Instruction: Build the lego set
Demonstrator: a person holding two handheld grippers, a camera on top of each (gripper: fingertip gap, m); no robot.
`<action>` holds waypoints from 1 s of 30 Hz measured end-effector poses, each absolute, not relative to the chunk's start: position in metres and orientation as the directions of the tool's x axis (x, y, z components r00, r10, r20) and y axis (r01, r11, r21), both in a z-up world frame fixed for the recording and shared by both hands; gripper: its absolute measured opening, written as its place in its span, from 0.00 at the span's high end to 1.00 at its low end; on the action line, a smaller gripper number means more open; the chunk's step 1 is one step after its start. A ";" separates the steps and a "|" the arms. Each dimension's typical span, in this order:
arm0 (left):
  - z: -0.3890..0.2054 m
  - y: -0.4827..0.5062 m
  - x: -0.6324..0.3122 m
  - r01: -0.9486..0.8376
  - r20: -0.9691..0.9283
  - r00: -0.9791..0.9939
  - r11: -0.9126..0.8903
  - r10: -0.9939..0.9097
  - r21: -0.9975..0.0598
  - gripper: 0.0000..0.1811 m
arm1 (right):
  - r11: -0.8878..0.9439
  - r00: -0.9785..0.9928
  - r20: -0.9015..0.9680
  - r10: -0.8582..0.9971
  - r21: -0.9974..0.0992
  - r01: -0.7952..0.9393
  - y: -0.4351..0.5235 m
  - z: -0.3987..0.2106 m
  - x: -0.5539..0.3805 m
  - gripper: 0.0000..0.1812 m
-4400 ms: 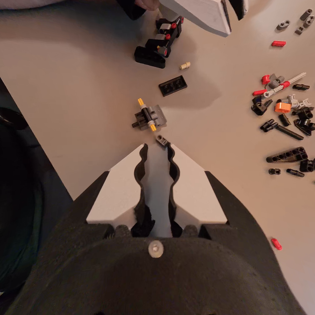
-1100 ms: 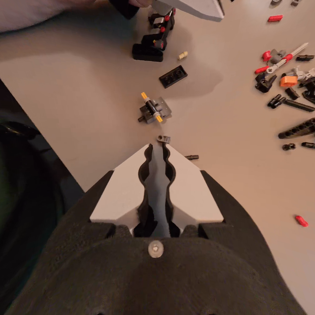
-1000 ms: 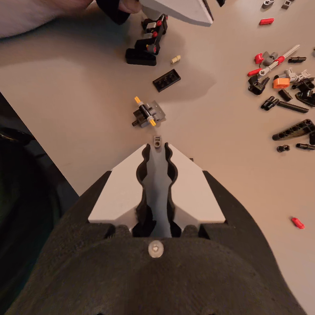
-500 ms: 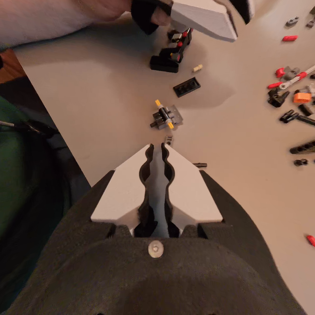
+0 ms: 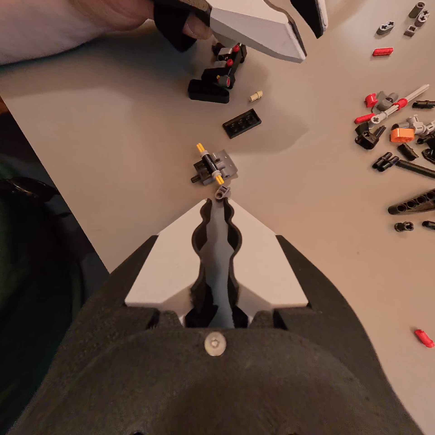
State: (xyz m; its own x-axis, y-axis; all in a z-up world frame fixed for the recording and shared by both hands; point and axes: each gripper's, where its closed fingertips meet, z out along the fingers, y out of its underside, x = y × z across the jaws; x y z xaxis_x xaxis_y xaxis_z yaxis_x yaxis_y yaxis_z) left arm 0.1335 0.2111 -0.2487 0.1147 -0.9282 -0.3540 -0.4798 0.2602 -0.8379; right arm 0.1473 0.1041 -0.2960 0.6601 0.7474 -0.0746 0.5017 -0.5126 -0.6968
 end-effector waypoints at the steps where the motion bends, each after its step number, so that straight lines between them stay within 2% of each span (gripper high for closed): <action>1: -0.249 0.211 0.133 -0.480 -0.354 0.114 0.260 -0.928 -0.838 0.93 | -0.507 0.654 -0.072 0.753 -0.696 0.508 0.103 -0.296 0.147 0.94; 9: -0.249 0.212 0.133 -0.482 -0.354 0.117 0.258 -0.928 -0.837 0.93 | -0.434 0.593 -0.015 0.805 -0.697 0.571 0.112 -0.292 0.147 0.86; 16: -0.250 0.213 0.133 -0.482 -0.344 0.119 0.249 -0.931 -0.840 0.93 | -0.436 0.568 -0.048 0.821 -0.695 0.572 0.115 -0.297 0.145 0.94; 19: -0.251 0.213 0.133 -0.481 -0.341 0.117 0.248 -0.933 -0.841 0.93 | -0.469 0.595 -0.095 0.798 -0.718 0.514 0.115 -0.295 0.149 0.94; 20: -0.251 0.212 0.133 -0.480 -0.341 0.116 0.248 -0.933 -0.841 0.93 | -0.487 0.609 -0.125 0.784 -0.733 0.476 0.116 -0.293 0.150 0.97; 25: -0.251 0.211 0.134 -0.480 -0.343 0.111 0.252 -0.933 -0.840 0.93 | -0.553 0.612 -0.313 0.726 -0.795 0.249 0.117 -0.270 0.156 0.97; 30: -0.250 0.210 0.134 -0.480 -0.347 0.108 0.257 -0.932 -0.839 0.93 | -0.576 0.601 -0.378 0.704 -0.799 0.173 0.117 -0.263 0.159 0.97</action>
State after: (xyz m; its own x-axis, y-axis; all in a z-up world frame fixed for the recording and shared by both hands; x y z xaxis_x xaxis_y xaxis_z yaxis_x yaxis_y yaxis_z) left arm 0.1335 0.2104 -0.2501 0.1083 -0.9316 -0.3469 -0.4796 0.2567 -0.8391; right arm 0.1587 0.1171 -0.2627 0.6010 0.7044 -0.3776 0.1726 -0.5757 -0.7992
